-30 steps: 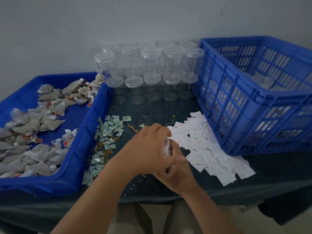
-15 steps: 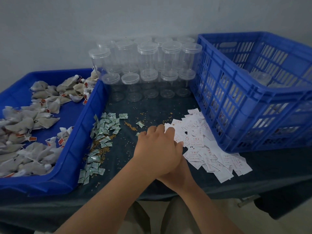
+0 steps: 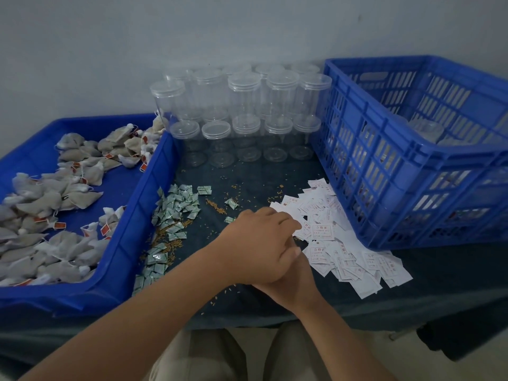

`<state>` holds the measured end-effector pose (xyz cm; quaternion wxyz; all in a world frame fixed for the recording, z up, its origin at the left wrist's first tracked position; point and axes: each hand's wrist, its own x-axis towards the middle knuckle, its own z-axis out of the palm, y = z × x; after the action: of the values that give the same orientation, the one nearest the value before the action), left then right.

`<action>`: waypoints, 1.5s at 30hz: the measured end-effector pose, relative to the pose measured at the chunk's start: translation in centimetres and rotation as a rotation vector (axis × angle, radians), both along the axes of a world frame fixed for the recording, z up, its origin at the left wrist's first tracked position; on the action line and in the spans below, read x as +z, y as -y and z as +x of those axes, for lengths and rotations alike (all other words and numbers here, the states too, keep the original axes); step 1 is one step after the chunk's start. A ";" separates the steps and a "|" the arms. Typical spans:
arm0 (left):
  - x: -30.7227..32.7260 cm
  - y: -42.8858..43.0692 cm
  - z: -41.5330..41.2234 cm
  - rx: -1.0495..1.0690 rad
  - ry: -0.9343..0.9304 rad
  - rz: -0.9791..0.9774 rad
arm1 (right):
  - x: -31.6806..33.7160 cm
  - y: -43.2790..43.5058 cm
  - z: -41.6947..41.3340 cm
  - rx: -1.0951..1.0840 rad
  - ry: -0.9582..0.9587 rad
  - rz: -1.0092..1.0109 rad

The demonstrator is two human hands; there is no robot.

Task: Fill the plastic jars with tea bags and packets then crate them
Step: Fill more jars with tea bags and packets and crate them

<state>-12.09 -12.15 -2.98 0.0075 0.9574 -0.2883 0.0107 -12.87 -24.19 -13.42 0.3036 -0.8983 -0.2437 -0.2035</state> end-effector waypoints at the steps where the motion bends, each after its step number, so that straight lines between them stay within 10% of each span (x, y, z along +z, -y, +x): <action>1: 0.0 -0.3 0.1 -0.045 0.004 -0.017 | -0.1 0.2 0.1 0.014 -0.079 0.020; 8: 0.6 -1.5 0.7 -0.208 -0.090 -0.151 | 0.1 0.4 0.2 0.108 -0.347 0.333; 15: 0.1 1.7 0.9 0.603 -0.241 -0.157 | -0.7 0.1 0.1 0.111 -0.331 0.402; 36: 1.8 -1.7 2.1 -0.170 -0.211 0.000 | 0.6 0.4 0.0 0.080 -0.409 0.407; 45: 0.1 1.5 1.6 0.589 -0.182 -0.166 | -1.2 0.2 0.3 0.148 -0.462 0.474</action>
<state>-10.45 -13.66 -2.88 0.1078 0.9929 0.0052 -0.0498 -12.59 -24.34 -14.64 0.5651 -0.8050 -0.1789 -0.0231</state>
